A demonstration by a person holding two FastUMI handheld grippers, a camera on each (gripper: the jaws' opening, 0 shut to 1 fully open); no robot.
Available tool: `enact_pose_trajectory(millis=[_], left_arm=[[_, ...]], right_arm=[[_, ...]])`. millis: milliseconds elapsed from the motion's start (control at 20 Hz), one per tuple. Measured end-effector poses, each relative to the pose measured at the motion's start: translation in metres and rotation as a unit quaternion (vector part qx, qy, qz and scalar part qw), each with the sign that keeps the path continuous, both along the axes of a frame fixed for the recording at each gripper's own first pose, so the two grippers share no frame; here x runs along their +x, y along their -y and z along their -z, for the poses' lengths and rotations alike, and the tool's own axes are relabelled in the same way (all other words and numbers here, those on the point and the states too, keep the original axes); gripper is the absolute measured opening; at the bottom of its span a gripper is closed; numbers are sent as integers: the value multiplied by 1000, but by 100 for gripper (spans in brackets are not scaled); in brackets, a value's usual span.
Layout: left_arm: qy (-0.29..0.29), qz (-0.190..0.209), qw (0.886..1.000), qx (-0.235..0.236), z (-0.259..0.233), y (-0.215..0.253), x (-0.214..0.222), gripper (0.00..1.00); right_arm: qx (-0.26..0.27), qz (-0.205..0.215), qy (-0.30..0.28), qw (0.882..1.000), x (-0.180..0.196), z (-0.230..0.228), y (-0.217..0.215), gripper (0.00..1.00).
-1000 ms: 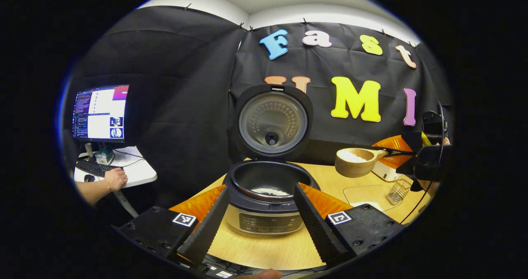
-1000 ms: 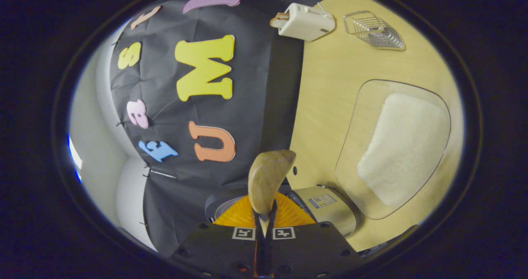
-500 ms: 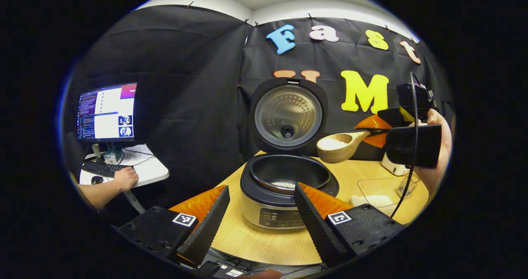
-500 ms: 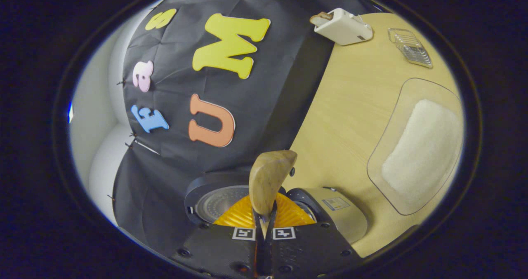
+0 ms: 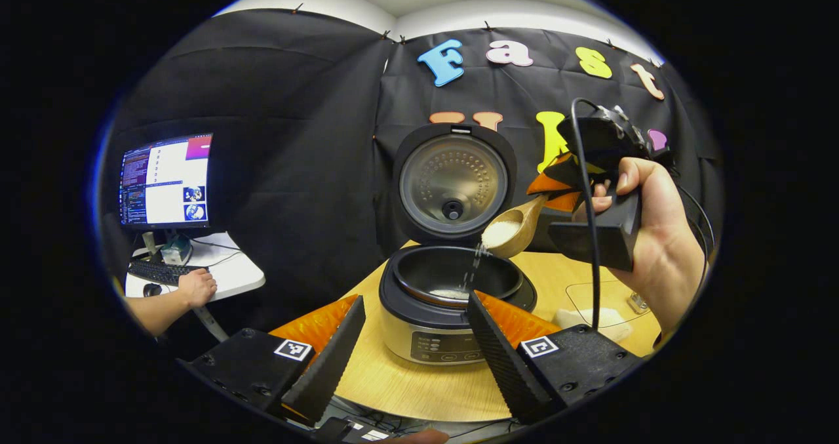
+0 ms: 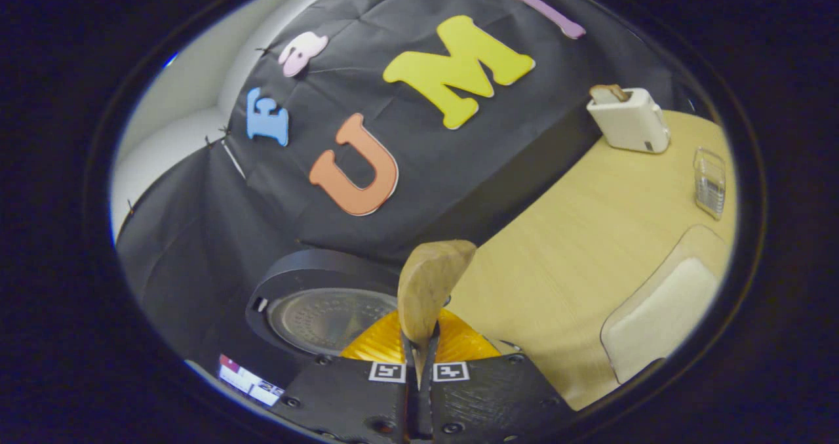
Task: Close the left gripper, press the button to open the rice cooker; take a wooden spoon from the chopstick holder with the right hand, scoop a spoonful of rice and pour it into the rice cooker, then put the wooden spoon back into the chopstick holder.
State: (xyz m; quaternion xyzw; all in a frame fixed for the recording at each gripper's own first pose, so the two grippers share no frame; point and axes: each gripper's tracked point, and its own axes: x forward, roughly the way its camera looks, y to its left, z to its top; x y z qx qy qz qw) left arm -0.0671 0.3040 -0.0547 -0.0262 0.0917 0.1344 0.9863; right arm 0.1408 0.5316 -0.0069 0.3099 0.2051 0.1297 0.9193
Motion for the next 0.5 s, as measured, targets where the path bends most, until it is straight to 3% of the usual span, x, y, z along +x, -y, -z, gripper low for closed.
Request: enact_pose_trajectory(millis=[250,500], left_arm=[[-4,-6,1000,0,2,-6,-6,100],[-10,-13,1000,-4,6,-10,-7,100]], right_arm=[[-85,-27,55,994,0,-12,-19,0],[-171,-73,99,978,2,-14,-39,0]])
